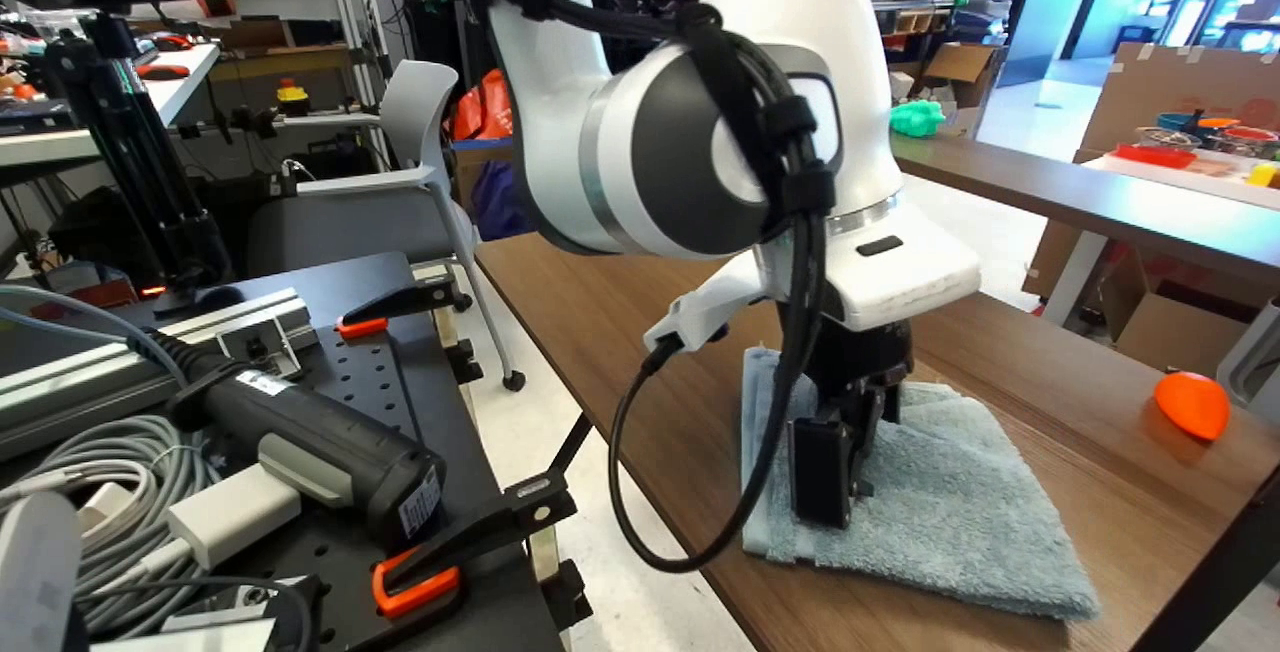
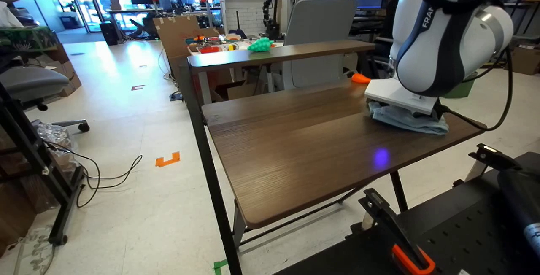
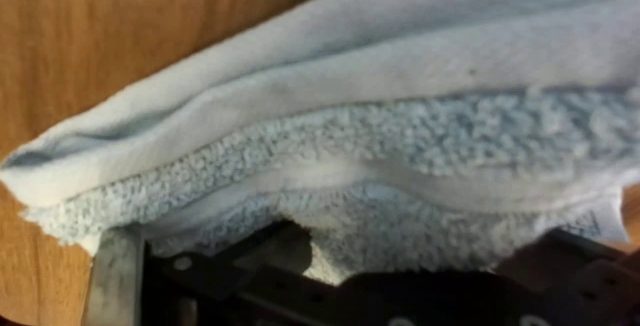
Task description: Use towel to wipe the table
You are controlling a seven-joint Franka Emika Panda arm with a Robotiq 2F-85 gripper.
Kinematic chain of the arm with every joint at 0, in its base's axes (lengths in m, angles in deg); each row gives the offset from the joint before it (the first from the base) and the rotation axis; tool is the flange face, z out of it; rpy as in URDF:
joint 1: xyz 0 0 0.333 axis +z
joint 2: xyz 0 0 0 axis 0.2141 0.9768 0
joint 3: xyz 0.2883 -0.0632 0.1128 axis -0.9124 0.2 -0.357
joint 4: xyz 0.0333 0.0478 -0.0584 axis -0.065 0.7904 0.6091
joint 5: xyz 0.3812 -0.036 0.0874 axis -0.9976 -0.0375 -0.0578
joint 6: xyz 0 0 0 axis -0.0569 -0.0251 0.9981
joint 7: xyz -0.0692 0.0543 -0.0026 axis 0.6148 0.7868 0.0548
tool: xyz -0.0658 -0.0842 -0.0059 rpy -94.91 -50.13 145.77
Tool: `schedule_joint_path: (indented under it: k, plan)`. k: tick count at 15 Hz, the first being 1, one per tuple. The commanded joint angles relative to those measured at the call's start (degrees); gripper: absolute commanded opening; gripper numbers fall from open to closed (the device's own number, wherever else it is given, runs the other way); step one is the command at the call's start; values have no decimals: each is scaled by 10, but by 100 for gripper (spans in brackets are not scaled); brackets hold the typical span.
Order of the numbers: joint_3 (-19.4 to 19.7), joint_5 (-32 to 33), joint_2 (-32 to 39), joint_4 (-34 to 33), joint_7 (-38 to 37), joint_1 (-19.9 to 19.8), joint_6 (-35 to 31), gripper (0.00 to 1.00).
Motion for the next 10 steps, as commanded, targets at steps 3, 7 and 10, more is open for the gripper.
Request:
schedule_joint_path:
  k: [3,7,10]
  plan:
    - [16,-88,40,39,89,117,29,100]
    - [39,-112,39,30,57,219,130,100]
    - [38,-93,32,33,29,255,179,100]
